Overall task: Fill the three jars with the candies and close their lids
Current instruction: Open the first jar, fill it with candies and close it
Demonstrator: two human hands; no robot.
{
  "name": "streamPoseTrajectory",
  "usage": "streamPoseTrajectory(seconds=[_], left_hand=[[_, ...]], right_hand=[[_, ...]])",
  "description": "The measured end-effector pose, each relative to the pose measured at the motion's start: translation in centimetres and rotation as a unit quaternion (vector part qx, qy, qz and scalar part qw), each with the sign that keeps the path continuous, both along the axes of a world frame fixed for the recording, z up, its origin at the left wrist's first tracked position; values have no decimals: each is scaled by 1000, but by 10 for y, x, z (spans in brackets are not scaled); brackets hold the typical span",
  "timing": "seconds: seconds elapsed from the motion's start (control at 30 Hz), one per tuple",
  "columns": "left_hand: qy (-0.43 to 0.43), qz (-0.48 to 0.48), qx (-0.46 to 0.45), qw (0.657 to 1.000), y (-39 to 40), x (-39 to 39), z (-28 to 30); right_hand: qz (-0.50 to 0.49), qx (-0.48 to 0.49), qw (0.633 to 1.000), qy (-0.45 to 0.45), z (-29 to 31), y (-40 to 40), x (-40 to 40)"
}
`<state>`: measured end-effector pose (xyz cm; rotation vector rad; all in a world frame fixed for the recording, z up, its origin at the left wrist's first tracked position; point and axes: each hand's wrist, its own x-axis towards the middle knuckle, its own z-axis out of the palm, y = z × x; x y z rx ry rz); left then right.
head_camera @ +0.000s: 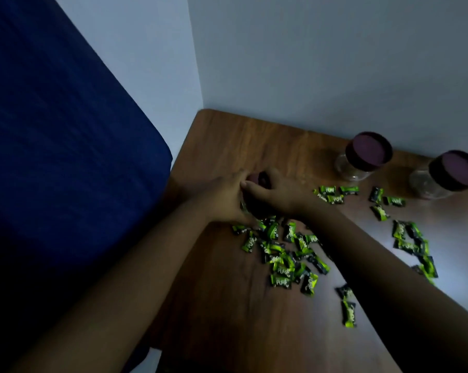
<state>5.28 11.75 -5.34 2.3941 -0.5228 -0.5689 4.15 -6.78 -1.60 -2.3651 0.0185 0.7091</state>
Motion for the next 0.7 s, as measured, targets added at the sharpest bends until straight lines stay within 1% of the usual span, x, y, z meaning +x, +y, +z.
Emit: streamPoseTrajectory(seconds=[0.03,0.1,0.13,0.17,0.2,0.23,0.27,0.3,0.33,0.37,0.43,0.47,0.5,0.53,0.6,0.63,0.67,0.7], left_hand=[[9,-12,-5,1000,4,3,3],[45,-32,-16,998,10,9,7],[54,-38,-24,998,12,10,7],[51,-42,-30,997,13,9,8],[40,-43,-31,998,14,9,8],[29,-43,-31,998,14,7,8],[22,-41,-29,998,13,6,8],[14,-42,-25,999,12,4,9],[-1,-49,-17,999,10,2,12],[-24,-60,-5,998,9,1,14],[-58,-75,8,995,7,-1,20],[-68,-78,6,995,4,0,23],[-74,-81,2,994,1,0,26],[-71,-88,-7,994,-4,0,30],[-73,-104,-11,992,-14,-1,37],[-83,-115,-1,990,-20,-3,39],[-86,-120,7,989,-26,-5,39],[-79,-113,5,990,-31,-8,39]], right_hand=[[11,28,999,-14,1,0,-5],[75,60,994,-50,6,-6,-11],[103,73,991,-54,10,-8,-14],[110,101,988,-41,14,-8,-15],[86,136,987,-9,19,-6,-15],[36,159,986,31,25,-2,-14],[-21,153,984,86,29,1,-12],[-62,126,981,133,33,4,-12],[-67,102,981,153,35,4,-14],[-48,88,985,138,36,3,-17],[10,80,995,50,33,-7,-23],[18,106,994,21,33,-11,-27],[-3,134,991,21,33,-14,-29],[-52,153,986,42,36,-17,-32],[-123,138,975,123,43,-21,-37],[-128,131,974,133,43,-27,-42],[-116,125,979,116,42,-35,-46],[-94,113,986,79,40,-46,-52]])
